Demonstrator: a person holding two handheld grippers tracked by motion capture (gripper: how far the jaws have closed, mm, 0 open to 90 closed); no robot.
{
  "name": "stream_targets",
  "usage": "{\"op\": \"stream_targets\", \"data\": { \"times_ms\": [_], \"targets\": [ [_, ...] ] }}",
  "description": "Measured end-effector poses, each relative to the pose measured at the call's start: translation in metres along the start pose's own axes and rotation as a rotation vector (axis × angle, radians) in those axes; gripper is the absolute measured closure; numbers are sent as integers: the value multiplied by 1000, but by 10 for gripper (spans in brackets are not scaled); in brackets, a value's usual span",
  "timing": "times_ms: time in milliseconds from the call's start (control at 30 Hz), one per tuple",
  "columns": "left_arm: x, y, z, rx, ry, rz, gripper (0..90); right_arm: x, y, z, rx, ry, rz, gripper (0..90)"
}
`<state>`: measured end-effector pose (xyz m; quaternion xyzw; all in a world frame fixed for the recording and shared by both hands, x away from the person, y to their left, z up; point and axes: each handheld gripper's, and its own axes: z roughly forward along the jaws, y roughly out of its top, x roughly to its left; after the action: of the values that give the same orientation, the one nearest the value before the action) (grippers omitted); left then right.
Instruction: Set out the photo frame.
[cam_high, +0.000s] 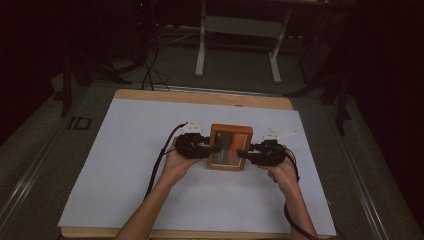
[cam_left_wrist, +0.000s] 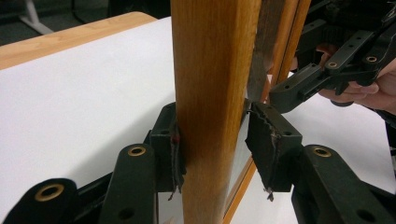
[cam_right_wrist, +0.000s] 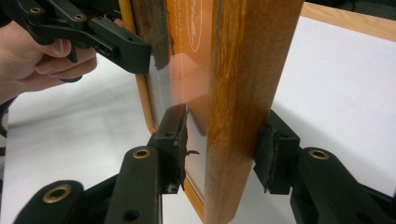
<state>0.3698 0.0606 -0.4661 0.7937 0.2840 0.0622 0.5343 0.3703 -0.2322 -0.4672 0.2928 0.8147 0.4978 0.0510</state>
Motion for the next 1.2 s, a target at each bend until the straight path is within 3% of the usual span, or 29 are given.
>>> {"op": "stream_targets", "data": {
  "times_ms": [467,867,1200],
  "targets": [
    [12,-14,-29,6,20,-28,572,15,11,28,7,43,-2,585],
    [13,-31,-42,44,31,-58,571,26,7,48,61,74,-10,588],
    [17,-38,-44,36,35,-73,566,28,5,55,66,77,3,590]
  ]
}}
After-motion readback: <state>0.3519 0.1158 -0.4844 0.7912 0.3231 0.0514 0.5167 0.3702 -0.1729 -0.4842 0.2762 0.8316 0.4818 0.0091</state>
